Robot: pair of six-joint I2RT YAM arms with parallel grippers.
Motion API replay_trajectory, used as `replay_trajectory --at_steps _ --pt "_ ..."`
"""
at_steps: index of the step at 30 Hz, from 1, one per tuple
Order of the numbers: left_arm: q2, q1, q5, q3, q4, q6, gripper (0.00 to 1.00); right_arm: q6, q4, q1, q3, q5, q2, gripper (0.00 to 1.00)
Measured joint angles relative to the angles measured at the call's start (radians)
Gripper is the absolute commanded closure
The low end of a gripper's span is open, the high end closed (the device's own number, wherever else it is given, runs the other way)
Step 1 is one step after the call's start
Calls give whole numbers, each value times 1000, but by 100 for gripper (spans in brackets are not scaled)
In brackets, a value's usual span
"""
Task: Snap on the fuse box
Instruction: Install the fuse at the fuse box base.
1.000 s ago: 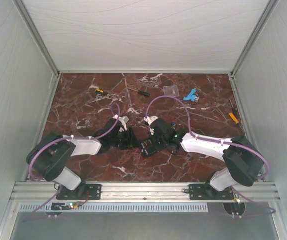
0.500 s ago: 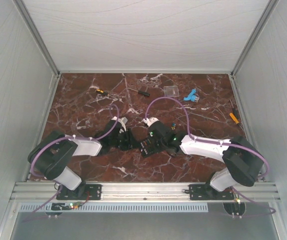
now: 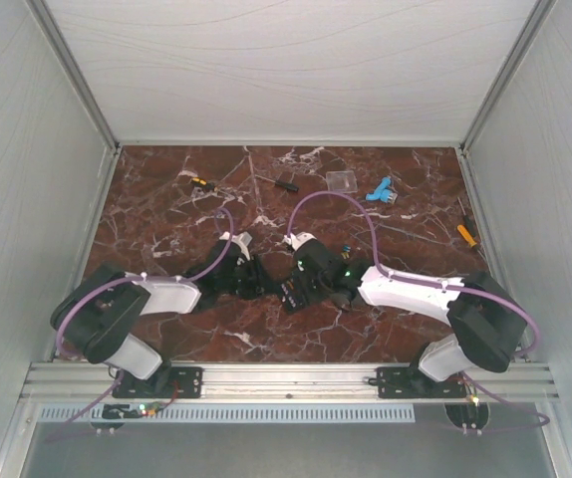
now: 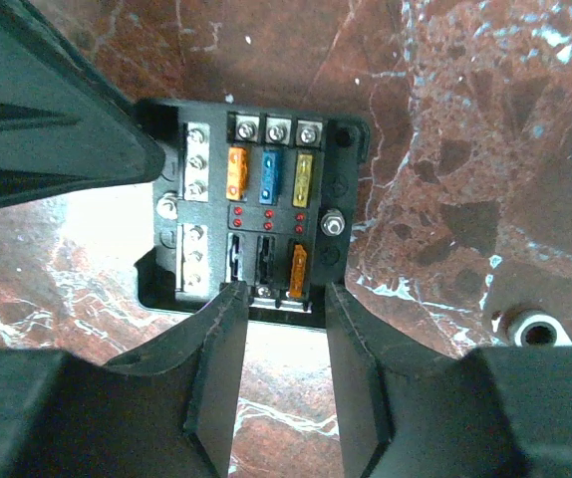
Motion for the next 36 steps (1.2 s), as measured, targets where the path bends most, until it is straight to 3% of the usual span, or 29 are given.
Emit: replay_trajectory --at_steps 12,36 --pt "-5 0 -9 0 -2 -2 69 -55 -132 -46 130 -42 2 78" --pt "-5 0 -8 0 -2 -2 69 -85 -206 -56 193 -93 130 90"
